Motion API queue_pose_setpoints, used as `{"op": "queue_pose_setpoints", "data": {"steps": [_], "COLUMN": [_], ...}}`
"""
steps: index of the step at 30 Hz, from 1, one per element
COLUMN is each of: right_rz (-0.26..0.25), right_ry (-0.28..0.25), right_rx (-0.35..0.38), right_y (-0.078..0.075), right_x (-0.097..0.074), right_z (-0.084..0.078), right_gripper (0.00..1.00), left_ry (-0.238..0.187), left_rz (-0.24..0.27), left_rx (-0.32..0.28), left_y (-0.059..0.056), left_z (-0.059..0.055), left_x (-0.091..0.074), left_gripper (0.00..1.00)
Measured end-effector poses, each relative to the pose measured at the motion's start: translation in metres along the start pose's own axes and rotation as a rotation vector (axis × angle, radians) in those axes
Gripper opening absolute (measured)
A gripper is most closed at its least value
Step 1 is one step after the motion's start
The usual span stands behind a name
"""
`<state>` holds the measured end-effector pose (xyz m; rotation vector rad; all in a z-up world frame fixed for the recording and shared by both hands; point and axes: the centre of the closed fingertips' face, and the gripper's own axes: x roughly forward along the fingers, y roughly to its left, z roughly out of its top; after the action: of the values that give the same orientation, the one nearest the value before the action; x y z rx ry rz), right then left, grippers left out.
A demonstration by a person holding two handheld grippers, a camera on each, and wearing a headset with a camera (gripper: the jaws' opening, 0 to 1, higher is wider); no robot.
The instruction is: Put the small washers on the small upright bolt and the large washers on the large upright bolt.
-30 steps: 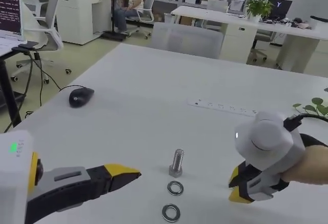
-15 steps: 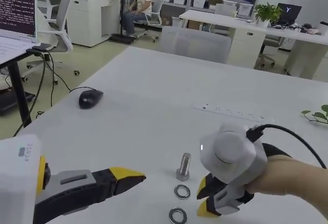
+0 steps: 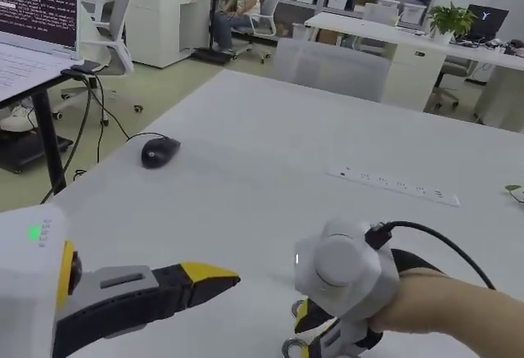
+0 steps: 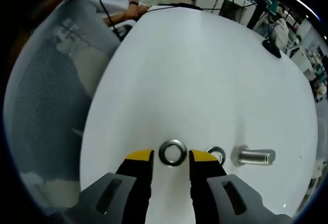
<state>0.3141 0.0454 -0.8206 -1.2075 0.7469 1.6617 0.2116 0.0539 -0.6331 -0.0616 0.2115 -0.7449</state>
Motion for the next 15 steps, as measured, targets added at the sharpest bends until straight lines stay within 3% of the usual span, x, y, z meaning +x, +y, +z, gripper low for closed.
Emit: {"op": "queue_pose_setpoints", "data": {"steps": [5, 15], "right_rz": [-0.001, 0.033], "right_ry": [0.020, 0.000], "right_rx": [-0.013, 0.028], "right_y": [-0.001, 0.001], "right_x": [0.004, 0.004], "right_z": [-0.005, -0.005], "right_gripper": [0.31, 0.31], "left_ry": [0.020, 0.040], "left_rz": [0.012, 0.015], "left_rx": [0.006, -0.001], "left_y": [0.006, 0.009], "left_z": [-0.005, -0.012], "left_x": [0.002, 0.004], "left_gripper": [0.66, 0.66]}}
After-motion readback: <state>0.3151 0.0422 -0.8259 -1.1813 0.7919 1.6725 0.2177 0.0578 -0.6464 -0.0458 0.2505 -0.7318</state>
